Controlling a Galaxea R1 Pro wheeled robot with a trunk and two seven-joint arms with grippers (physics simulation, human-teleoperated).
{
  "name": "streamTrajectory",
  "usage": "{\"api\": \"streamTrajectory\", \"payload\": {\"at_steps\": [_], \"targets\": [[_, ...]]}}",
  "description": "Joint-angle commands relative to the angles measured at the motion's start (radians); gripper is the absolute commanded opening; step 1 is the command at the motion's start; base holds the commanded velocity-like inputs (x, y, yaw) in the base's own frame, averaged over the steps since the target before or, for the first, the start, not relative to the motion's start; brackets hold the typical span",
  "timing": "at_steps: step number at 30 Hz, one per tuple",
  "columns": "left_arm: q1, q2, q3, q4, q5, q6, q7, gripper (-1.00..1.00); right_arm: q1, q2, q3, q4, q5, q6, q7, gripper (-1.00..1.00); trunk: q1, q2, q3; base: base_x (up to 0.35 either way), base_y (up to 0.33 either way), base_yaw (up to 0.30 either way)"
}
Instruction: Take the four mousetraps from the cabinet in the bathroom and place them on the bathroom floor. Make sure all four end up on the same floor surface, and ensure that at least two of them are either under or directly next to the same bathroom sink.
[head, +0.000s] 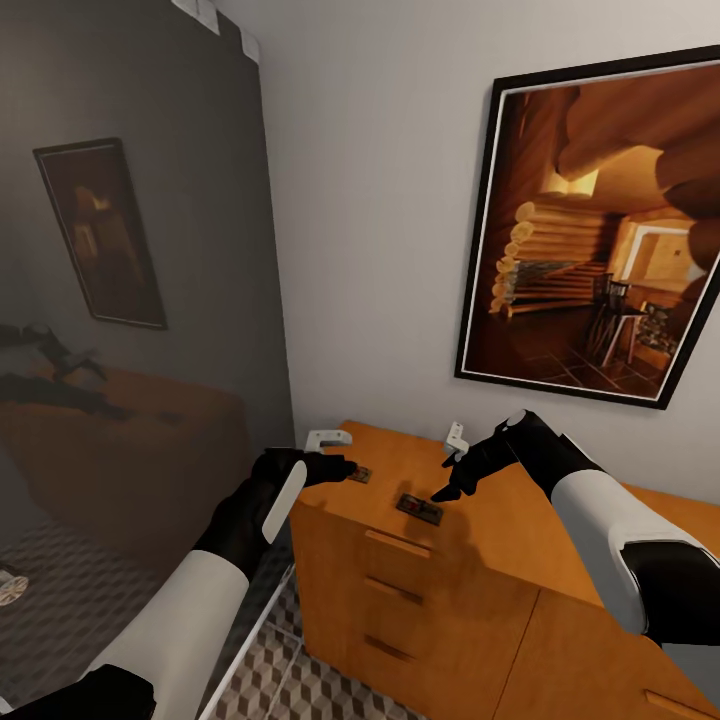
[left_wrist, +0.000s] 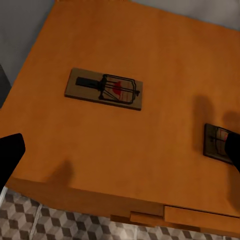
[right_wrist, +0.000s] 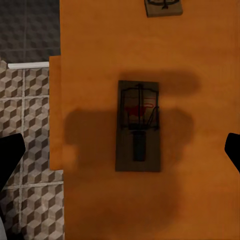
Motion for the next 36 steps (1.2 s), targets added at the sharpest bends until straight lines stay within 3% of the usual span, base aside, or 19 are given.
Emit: {"api": "streamTrajectory", "payload": {"at_steps": [1, 36], "targets": [[0.000, 0.000, 0.000, 0.000, 0.000, 0.000, 0.000, 1.00, 0.000, 0.000, 0.000, 0.000, 0.000, 0.000, 0.000, 1.00, 0.000, 0.000, 0.000, 0.006, 0.000, 0.000], [0.001, 0.000, -0.001, 0.019, -0.004, -0.005, 0.005, 1.00, 0.000, 0.000, 0.000, 0.003, 0.000, -0.002, 0.000, 1.00, 0.000, 0.000, 0.000, 0.001, 0.000, 0.000]]}}
